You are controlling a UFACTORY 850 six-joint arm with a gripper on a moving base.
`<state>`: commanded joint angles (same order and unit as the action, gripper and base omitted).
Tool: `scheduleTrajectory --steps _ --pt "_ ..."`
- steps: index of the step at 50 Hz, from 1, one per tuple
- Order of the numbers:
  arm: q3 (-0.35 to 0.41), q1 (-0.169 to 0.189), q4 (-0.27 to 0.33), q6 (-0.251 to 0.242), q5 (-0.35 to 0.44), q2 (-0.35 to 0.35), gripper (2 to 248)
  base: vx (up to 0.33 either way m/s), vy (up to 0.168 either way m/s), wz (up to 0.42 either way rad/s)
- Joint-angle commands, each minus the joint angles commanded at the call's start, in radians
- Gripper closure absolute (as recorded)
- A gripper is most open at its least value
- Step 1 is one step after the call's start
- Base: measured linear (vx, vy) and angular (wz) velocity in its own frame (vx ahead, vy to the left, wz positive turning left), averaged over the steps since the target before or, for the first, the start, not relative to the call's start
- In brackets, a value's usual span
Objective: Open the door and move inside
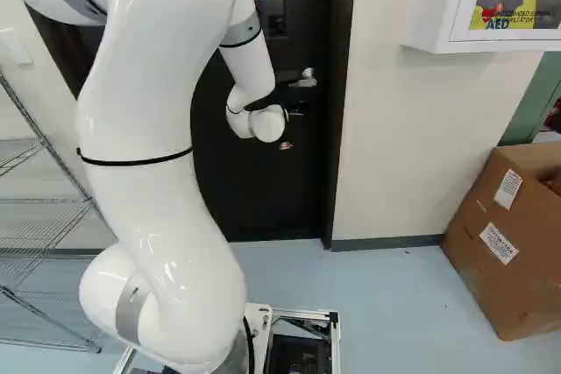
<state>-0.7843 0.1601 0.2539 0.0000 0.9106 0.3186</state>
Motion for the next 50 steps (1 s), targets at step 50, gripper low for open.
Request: scheduleTrajectory --steps 50 --pt "-0.192 -0.072 0.035 0.0 0.018 0.155 3 0.0 0.0 0.0"
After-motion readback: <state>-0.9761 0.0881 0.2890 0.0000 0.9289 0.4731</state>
